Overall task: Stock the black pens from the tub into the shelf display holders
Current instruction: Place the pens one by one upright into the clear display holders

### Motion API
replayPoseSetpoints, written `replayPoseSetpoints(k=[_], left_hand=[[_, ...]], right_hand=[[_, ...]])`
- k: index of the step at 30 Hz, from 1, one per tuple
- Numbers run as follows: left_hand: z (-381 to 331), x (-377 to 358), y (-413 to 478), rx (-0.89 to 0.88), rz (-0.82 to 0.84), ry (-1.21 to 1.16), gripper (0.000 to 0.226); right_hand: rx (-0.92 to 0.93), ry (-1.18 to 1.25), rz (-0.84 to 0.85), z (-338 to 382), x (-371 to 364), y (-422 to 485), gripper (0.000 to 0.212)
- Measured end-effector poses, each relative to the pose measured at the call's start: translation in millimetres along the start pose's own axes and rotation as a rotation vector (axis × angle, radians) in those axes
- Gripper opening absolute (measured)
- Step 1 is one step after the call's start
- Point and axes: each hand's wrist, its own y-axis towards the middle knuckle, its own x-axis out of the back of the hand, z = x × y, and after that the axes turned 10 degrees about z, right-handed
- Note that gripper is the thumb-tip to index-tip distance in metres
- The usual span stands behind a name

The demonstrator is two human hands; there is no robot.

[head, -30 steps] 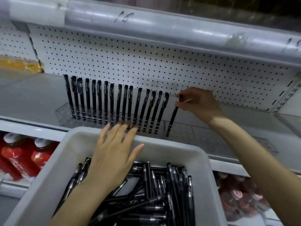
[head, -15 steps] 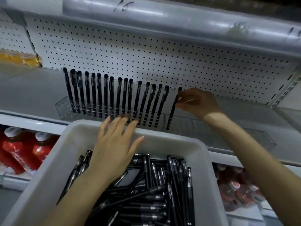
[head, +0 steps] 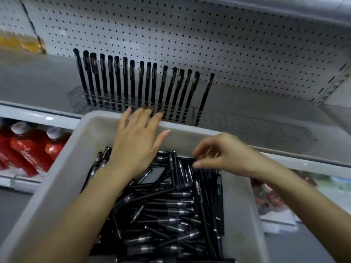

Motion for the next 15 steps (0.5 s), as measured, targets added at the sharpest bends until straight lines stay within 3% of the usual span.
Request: replayPoseSetpoints(k=[4,11,15], left_hand=[[1,2,-1,0.001,0.003,0.008,0.067],[0,1,-1,-0.002,0.012,0.003,0.069],[-2,6,-1,-0.004,0.029,-0.006,0.073]], right_hand=[[-0.059,0.043,0.137,-9,-20,0,0.025],[-0.069,0.057,0.232,-4,-30,-3,0.026],[-0.069,0.223,0.251,-4,-29,-6,0.027]])
